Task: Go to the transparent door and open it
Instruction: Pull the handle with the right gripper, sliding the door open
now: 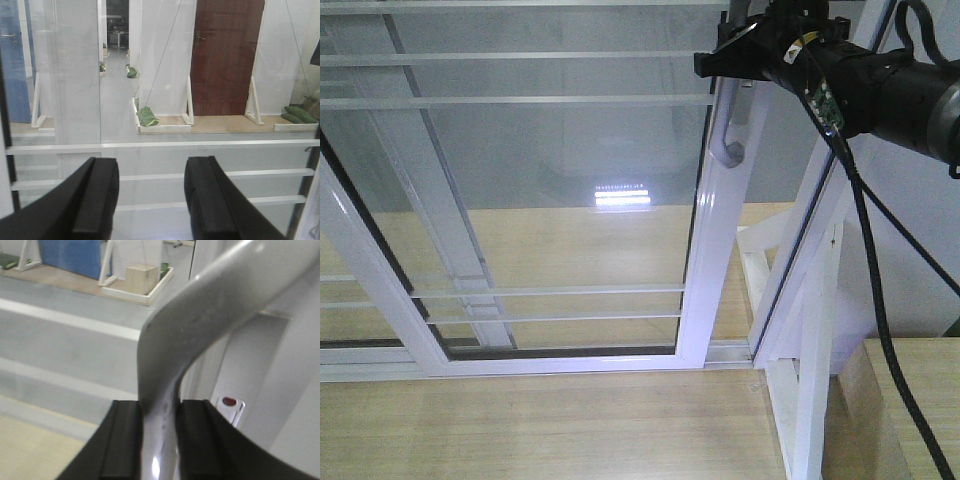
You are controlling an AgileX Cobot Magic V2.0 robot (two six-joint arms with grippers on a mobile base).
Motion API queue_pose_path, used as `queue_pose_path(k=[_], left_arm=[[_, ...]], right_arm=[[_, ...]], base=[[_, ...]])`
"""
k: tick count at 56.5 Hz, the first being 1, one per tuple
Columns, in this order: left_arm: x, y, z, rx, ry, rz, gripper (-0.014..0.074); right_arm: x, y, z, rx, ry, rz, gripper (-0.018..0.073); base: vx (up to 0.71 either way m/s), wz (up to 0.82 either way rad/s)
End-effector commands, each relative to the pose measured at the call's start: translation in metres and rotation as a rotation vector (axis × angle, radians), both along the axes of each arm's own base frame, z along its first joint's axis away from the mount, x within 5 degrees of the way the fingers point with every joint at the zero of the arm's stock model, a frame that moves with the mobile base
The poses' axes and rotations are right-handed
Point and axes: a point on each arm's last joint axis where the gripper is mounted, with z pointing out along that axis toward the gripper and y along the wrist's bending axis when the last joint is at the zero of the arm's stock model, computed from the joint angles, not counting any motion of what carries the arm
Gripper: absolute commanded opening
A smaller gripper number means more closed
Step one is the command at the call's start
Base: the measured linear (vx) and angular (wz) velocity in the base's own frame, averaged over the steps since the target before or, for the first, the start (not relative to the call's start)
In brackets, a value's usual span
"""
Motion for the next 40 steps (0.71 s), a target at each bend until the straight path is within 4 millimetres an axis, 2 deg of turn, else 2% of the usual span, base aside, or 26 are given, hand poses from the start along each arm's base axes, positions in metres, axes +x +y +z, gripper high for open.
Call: queue_pose_path(k=[1, 11, 20, 30, 40], left_arm=[[-0.004, 0.001, 0.020, -0.021, -0.120, 0.006, 0.0444], [-0.004, 0.001, 0.020, -0.021, -0.120, 0.006, 0.0444], [-0.004, 0.001, 0.020, -0.021, -0.118, 0.006, 0.0444], [-0.004, 0.000, 0.018, -0.015, -0.093, 0.002, 0.0444], [-0.004, -0.001, 0.013, 0.004, -0.038, -0.007, 0.0444]], right_arm=[[-0.016, 0.017, 0.038, 0.020, -0.125, 0.059, -0.0008], [-0.023, 0.025, 0.042, 0.004, -0.114, 0.087, -0.0008], [-0.034, 0.021, 0.062, -0.010, -0.154, 0.095, -0.0008], [-0.065, 0.007, 0.099, -0.014, -0.146, 0.087, -0.0008], [-0.099, -0.009, 0.127, -0.086, -0.097, 0.088, -0.0008]], base=[[0.00, 0.00], [0.00, 0.00], [0.00, 0.00], [0.00, 0.00], [0.00, 0.00]])
